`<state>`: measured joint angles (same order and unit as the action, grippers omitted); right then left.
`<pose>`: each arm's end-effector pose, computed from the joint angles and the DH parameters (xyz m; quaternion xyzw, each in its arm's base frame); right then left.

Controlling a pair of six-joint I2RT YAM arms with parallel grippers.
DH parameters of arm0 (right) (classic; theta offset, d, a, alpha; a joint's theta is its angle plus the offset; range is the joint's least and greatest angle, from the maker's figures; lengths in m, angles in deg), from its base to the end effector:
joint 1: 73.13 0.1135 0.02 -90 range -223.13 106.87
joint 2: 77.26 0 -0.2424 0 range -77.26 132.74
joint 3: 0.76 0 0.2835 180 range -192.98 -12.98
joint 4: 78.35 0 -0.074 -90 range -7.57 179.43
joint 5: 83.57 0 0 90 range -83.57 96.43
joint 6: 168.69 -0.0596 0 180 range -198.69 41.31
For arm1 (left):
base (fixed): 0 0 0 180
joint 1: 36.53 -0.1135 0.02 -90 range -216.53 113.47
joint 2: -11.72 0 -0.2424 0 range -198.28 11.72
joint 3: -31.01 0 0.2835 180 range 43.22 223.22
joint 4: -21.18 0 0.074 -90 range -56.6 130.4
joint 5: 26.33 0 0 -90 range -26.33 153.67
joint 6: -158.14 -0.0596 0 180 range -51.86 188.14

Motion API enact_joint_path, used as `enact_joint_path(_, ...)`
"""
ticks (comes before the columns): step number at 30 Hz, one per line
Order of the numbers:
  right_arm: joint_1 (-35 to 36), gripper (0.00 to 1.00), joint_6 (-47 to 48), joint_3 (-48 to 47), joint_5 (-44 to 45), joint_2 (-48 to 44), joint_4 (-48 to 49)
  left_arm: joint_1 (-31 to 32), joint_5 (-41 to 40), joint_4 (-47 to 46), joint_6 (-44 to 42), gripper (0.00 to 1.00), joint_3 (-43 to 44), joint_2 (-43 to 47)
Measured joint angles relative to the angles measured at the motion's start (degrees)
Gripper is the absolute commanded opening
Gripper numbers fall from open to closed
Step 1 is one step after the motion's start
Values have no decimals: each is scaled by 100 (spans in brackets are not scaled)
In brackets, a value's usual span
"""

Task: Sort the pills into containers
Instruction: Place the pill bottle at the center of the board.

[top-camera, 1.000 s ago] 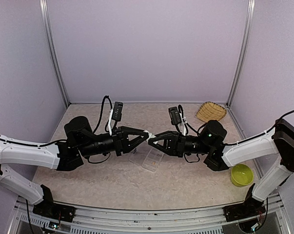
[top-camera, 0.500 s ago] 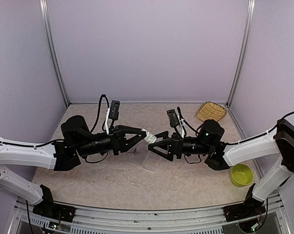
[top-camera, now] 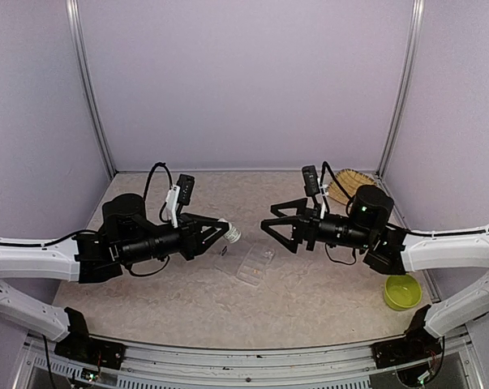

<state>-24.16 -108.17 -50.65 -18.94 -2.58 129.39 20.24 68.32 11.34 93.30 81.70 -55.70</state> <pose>0.2046 0.2740 0.2350 -0.2706 0.6352 0.5645 0.4524 0.1773 -0.2794 0.2397 0.2295 0.7121 -0.4574 0.4806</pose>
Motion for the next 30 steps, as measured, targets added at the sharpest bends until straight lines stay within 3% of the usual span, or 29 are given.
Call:
enact_joint_path(14,-17,100,468,166,765,-205,-715,-649,-1108,868,-195,18,-461,-142)
enact_joint_path(30,-20,100,455,393,859,-138,-715,-1165,-1696,732,-817,17,-39,-2081)
